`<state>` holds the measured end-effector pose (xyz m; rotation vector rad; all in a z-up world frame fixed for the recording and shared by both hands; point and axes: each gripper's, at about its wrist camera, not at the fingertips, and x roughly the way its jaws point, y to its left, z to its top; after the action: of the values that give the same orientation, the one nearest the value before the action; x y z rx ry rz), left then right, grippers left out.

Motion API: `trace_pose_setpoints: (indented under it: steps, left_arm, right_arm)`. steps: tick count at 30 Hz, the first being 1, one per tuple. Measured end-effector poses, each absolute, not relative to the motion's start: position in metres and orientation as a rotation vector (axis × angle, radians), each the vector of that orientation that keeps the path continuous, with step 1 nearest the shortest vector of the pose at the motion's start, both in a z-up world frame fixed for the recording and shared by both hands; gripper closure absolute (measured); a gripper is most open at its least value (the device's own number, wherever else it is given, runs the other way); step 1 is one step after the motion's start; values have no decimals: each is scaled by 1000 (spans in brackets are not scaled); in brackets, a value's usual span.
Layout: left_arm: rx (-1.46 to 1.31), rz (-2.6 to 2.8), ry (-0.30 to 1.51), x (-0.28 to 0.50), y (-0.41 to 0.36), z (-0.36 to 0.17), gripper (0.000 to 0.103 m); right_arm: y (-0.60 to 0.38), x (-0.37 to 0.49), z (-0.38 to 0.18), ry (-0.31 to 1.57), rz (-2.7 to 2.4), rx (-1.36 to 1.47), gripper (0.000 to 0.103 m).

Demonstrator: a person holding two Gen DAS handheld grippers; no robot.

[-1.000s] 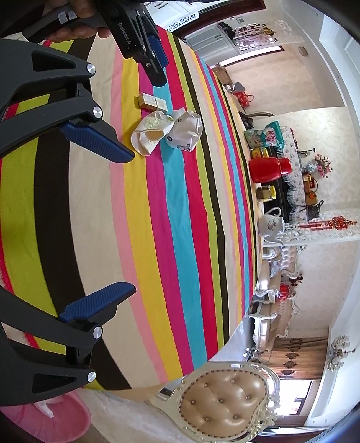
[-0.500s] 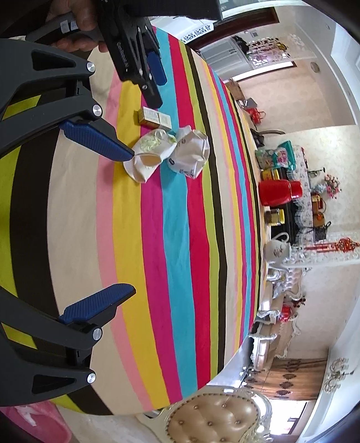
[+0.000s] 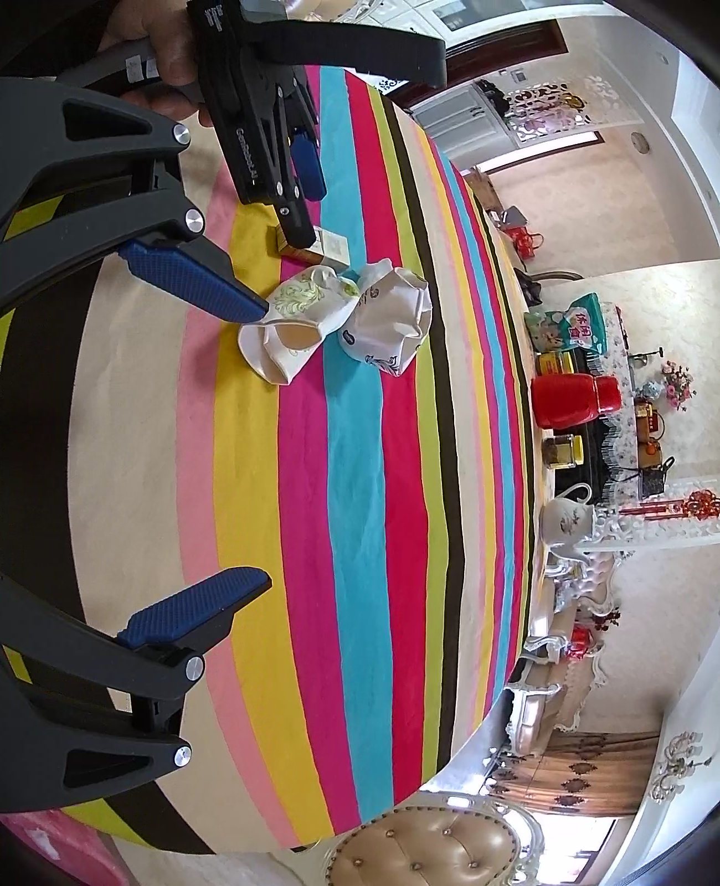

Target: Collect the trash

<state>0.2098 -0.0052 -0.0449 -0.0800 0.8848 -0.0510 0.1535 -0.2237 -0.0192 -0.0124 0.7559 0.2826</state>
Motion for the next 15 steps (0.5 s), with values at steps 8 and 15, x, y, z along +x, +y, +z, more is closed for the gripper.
trace_pose_setpoints:
  steps: [8, 15]
  left_arm:
    - [-67, -35, 911, 223, -2, -51, 55]
    - [-57, -27, 924, 233, -1, -55, 60]
  right_arm:
    - [-218, 162, -22, 767, 289, -22, 18]
    - [-209, 168, -26, 780, 305, -38, 18]
